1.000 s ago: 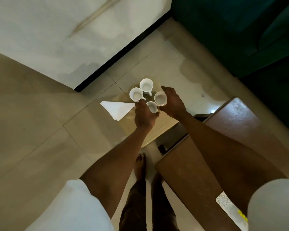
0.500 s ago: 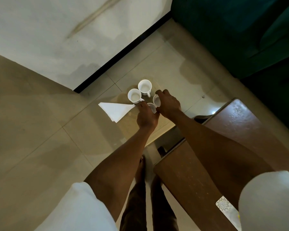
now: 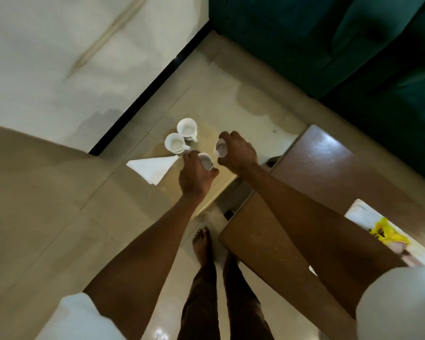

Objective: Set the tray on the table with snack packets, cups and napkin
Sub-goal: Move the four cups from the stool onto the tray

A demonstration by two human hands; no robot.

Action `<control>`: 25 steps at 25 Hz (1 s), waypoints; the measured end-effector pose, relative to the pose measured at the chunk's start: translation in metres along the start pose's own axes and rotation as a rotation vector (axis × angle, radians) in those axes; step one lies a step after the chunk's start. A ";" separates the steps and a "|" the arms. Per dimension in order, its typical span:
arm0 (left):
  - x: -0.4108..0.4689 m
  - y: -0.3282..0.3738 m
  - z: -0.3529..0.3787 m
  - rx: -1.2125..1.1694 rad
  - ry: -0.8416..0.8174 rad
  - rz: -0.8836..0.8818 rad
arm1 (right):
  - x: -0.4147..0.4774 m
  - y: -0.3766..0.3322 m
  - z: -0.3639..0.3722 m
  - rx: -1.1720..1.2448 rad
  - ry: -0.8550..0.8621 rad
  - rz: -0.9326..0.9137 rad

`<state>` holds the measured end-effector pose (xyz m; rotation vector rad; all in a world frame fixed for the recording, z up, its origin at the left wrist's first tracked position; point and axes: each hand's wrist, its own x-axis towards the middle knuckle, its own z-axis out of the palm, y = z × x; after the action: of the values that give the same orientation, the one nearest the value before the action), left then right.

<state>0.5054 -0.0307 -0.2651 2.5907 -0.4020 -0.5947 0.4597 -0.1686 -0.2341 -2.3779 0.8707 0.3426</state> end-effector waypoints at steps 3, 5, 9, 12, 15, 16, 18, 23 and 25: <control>-0.043 0.025 -0.012 0.029 -0.022 0.040 | -0.065 0.021 -0.024 0.031 0.021 0.082; -0.079 0.052 -0.019 0.020 -0.064 0.112 | -0.115 0.042 -0.045 0.062 0.056 0.171; -0.155 0.122 -0.026 0.035 -0.190 0.309 | -0.214 0.088 -0.079 0.123 0.131 0.337; -0.208 0.160 -0.018 0.093 -0.266 0.485 | -0.275 0.114 -0.095 0.173 0.187 0.448; -0.266 0.185 0.006 0.171 -0.320 0.611 | -0.334 0.158 -0.108 0.207 0.243 0.538; -0.284 0.192 0.018 0.189 -0.346 0.624 | -0.355 0.176 -0.110 0.214 0.253 0.562; -0.320 0.202 0.042 0.217 -0.407 0.607 | -0.393 0.213 -0.110 0.233 0.271 0.598; -0.414 0.229 0.111 0.282 -0.502 0.573 | -0.482 0.309 -0.100 0.340 0.297 0.677; -0.448 0.244 0.137 0.278 -0.532 0.576 | -0.509 0.343 -0.093 0.360 0.280 0.683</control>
<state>0.0100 -0.1231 -0.1053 2.3416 -1.4278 -1.0557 -0.1453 -0.1788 -0.0952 -1.7632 1.7139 0.0918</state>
